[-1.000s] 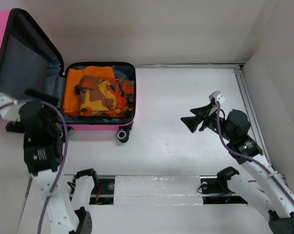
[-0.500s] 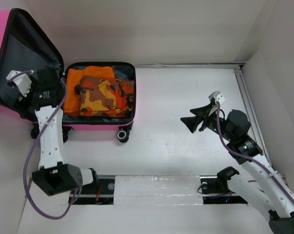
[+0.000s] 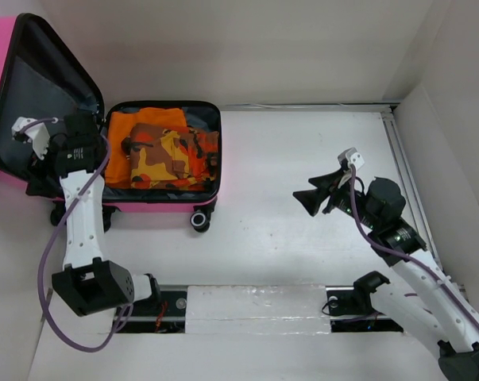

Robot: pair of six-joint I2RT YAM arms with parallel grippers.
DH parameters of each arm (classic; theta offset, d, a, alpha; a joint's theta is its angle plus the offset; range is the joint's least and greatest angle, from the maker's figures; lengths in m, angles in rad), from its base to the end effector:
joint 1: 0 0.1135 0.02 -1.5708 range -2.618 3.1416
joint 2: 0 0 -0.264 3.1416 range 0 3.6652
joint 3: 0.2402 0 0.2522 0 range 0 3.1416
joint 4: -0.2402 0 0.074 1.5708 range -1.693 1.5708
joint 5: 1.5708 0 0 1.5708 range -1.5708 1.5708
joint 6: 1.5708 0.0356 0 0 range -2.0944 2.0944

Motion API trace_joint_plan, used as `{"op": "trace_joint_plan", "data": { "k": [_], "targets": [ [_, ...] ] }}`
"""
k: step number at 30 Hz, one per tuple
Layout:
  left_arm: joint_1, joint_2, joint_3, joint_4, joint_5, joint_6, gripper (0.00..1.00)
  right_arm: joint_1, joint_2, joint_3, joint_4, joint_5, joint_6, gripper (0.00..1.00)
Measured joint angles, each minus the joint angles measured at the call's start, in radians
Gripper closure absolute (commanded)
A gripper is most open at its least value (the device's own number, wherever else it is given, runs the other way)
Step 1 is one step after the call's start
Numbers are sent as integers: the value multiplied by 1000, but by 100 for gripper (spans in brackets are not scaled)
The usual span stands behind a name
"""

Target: Pack the luggage

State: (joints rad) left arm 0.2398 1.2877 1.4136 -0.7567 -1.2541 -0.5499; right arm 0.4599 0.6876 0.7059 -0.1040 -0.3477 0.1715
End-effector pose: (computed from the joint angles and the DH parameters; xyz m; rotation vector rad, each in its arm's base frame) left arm 0.2353 0.0923 0.4071 -1.2972 1.3993 1.1415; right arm 0.1442 0.0849 0.3363 -0.5114 1.6301 0.7622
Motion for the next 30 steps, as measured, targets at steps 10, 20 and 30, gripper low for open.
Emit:
{"op": "trace_joint_plan", "data": {
  "k": [10, 20, 30],
  "targets": [
    [150, 76, 95, 25, 66, -24, 74, 0, 10, 0, 0, 1, 0, 26],
    [172, 73, 146, 85, 206, -10, 100, 27, 47, 0, 1, 5, 0, 26],
    [-343, -14, 139, 197, 180, 172, 100, 35, 49, 0, 3, 12, -11, 26]
  ]
}}
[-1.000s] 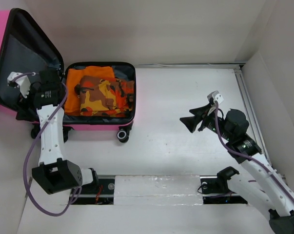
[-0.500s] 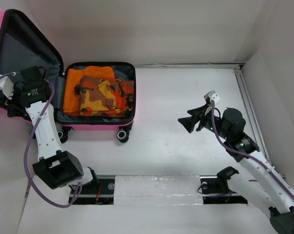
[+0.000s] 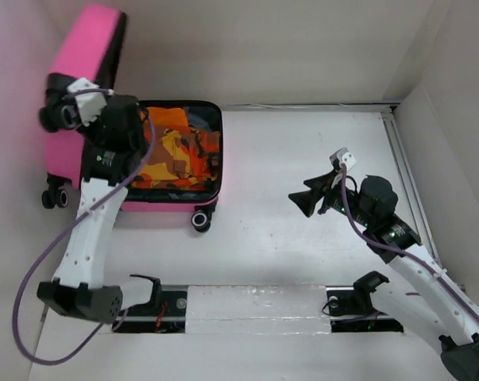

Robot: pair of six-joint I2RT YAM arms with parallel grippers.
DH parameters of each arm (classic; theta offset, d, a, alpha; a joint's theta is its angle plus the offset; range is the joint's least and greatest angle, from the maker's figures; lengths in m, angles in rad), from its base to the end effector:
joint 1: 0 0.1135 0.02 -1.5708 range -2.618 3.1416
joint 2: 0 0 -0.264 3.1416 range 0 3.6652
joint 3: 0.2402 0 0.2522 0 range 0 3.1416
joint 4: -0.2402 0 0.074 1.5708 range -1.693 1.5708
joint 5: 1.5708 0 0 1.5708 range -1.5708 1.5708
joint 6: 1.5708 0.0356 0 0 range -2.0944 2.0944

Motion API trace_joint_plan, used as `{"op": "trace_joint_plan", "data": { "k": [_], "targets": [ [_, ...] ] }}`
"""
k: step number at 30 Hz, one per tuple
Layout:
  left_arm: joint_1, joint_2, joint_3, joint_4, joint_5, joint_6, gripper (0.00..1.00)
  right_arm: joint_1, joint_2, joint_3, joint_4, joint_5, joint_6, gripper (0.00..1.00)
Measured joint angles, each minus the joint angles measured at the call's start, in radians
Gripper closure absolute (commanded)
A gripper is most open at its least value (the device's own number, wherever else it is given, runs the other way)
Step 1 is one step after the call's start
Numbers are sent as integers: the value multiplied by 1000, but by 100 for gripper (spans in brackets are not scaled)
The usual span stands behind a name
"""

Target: Pack the luggage

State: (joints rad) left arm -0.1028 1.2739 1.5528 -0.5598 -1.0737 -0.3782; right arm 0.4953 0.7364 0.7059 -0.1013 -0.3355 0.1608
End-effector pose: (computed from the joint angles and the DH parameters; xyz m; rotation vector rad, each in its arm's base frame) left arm 0.2510 0.0056 0.4658 -0.9249 1.4796 0.6352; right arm 0.1508 0.0948 0.3292 -0.5434 1.6701 0.7689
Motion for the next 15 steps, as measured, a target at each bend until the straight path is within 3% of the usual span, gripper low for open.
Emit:
{"op": "trace_joint_plan", "data": {
  "k": [3, 4, 7, 8, 9, 12, 15],
  "targets": [
    [-173, -126, -98, 58, 109, 108, 100, 4, 3, 0, 0, 6, 0, 26],
    [-204, -197, -164, 94, 202, 151, 92, 6, 3, 0, 0, 9, 0, 26],
    [-214, -352, -308, 146, 485, 210, 46, 11, 7, 0, 1, 15, 0, 26],
    [-213, -382, -340, 170, 599, 211, 22, 15, 13, 0, 3, 19, 0, 26],
    [-219, -403, -358, 191, 713, 214, 15, 18, 21, 0, 4, 26, 0, 26],
    [-231, -403, -362, 273, 1008, 221, 23, 31, 57, 2, 4, 51, -1, 26],
    [-230, -340, -312, 278, 1306, 249, 23, 44, 90, 5, 4, 84, -1, 26]
  ]
}}
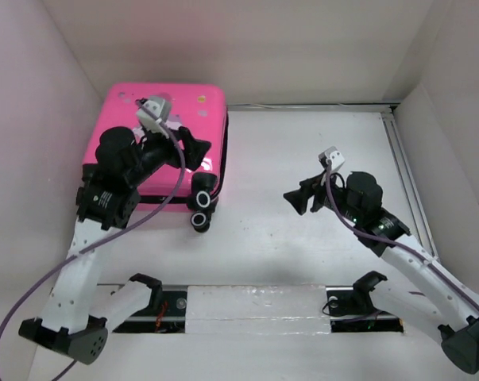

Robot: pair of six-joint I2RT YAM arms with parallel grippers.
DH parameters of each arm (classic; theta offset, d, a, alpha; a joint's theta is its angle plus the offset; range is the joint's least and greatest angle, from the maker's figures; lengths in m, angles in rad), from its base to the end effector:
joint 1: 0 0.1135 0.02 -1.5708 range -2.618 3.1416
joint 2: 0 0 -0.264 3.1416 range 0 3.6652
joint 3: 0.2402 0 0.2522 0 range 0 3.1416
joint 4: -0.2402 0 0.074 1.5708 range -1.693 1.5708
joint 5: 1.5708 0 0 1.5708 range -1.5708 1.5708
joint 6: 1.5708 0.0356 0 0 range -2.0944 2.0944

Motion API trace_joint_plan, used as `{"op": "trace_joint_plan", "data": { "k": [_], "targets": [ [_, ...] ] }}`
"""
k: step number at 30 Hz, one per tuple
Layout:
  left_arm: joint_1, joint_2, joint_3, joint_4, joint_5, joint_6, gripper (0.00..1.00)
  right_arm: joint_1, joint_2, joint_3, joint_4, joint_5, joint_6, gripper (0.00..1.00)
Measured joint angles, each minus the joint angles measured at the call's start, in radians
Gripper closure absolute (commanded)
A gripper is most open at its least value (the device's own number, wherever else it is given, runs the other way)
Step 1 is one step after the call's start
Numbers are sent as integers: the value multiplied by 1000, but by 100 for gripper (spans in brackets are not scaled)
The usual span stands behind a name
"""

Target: Pack the luggage

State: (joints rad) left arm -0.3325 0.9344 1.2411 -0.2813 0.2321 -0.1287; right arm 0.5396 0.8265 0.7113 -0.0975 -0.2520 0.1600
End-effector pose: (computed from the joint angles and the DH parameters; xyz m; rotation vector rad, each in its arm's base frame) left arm 0.1742 -0.0688 0.4597 0.3443 1.5333 -0.5429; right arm 0.1648 0.1090 0.3162 -0.5278 1.7579 0.7223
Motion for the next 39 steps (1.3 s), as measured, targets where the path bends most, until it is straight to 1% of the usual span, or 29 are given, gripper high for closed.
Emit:
{"op": "trace_joint_plan", "data": {
  "k": [2, 3, 4, 5, 6, 7, 9, 10, 11, 12, 13, 14, 15, 16, 18, 20, 21, 23, 26, 29, 33, 35, 36, 39],
  "targets": [
    [-3, 48, 41, 15, 153, 10, 19, 6, 18, 2, 0, 23, 0, 26],
    [-4, 60, 42, 31, 197, 9, 17, 9, 26, 4, 0, 36, 0, 26],
    [-4, 64, 36, 44, 224, 4, 14, 12, 32, 6, 0, 50, 1, 26],
    [-5, 60, 25, 63, 226, -5, 10, 13, 38, 8, 0, 60, 1, 29],
    [-8, 46, 13, 86, 174, -27, 7, 16, 44, 11, 0, 71, 1, 35],
    [-8, 33, 7, 101, 111, -47, 9, 19, 51, 14, 1, 84, 2, 46],
    [-3, 20, 5, 142, -82, -93, 16, 25, 66, 19, 2, 100, 7, 71],
    [6, 30, 8, 159, -181, -114, 24, 27, 74, 21, 5, 105, 12, 93],
    [25, 45, 24, 164, -277, -141, 28, 33, 82, 23, 11, 114, 18, 100],
    [56, 77, 53, 165, -347, -170, 33, 39, 93, 26, 20, 120, 34, 100],
    [106, 126, 95, 155, -369, -195, 39, 49, 106, 29, 33, 129, 47, 100],
    [179, 201, 164, 145, -368, -228, 52, 61, 121, 34, 56, 142, 63, 100],
    [232, 259, 214, 153, -370, -251, 56, 71, 134, 37, 63, 144, 66, 100],
    [310, 337, 269, 155, -353, -281, 58, 85, 156, 48, 67, 156, 73, 100],
    [412, 476, 336, 163, -373, -334, 58, 115, 216, 85, 82, 186, 83, 100],
    [479, 583, 364, 126, -417, -349, 56, 142, 283, 127, 99, 215, 85, 100],
    [498, 637, 394, 89, -452, -348, 54, 152, 314, 147, 108, 230, 85, 100],
    [520, 746, 474, 31, -519, -332, 54, 164, 369, 183, 121, 252, 84, 100],
    [554, 892, 634, -46, -567, -313, 54, 169, 456, 245, 131, 280, 79, 100],
    [622, 962, 681, -86, -571, -306, 55, 169, 543, 315, 140, 306, 73, 100],
    [708, 986, 643, -109, -573, -291, 55, 169, 628, 362, 175, 324, 64, 100],
    [723, 997, 637, -120, -554, -290, 55, 169, 671, 384, 183, 332, 60, 100],
    [725, 1005, 637, -122, -539, -290, 58, 169, 693, 396, 187, 334, 56, 98],
    [710, 1032, 616, -118, -479, -291, 61, 167, 749, 422, 198, 339, 52, 92]
  ]
}}
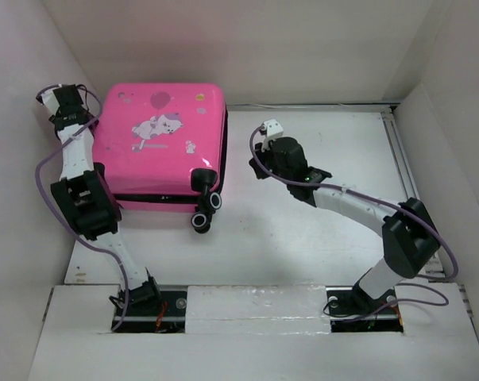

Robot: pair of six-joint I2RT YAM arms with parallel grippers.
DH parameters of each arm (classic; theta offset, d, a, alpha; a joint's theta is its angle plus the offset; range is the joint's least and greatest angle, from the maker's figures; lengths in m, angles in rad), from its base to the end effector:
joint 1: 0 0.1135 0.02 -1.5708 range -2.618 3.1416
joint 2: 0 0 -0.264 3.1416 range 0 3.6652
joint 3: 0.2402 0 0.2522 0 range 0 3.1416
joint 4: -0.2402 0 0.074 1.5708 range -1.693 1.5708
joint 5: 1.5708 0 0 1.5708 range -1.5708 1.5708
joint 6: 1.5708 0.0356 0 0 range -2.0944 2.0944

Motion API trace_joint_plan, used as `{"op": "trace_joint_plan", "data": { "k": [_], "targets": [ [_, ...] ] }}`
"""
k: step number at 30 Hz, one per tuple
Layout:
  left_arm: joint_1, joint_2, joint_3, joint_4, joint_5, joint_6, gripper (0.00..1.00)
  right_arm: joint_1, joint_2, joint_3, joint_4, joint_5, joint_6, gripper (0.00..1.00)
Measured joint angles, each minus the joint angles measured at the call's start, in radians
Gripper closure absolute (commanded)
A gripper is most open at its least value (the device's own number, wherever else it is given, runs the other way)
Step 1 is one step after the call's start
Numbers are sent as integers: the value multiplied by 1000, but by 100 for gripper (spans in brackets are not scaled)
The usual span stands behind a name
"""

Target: Pack the luggage

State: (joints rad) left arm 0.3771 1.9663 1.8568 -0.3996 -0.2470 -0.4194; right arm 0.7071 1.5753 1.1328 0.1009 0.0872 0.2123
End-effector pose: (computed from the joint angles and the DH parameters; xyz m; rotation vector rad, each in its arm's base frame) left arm 0.4305 0.1799 0.3371 -0.9398 1.8456 0.2307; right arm 0.2844 0.2389 0.2902 -0.4186 1.9022 0.5335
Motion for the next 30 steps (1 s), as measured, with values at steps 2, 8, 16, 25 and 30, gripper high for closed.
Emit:
{"op": "trace_joint_plan", "data": {
  "k": [2, 8, 16, 25, 30],
  "targets": [
    [-13, -19, -91, 121, 11, -20, 61, -7, 28, 5, 6, -2, 1, 83],
    [-145, -248, -429, 447, -13, -83, 63, -73, 53, 8, 18, -12, 5, 69],
    [-510, -461, -721, 653, 79, -150, 63, -299, 5, -23, 42, -30, 6, 66],
    [-859, -626, -874, 643, 47, -211, 54, -431, 36, -38, 39, -80, 13, 67],
    [-695, -686, -740, 452, -6, -171, 59, -410, 35, -56, 42, -114, 12, 91]
  ]
}}
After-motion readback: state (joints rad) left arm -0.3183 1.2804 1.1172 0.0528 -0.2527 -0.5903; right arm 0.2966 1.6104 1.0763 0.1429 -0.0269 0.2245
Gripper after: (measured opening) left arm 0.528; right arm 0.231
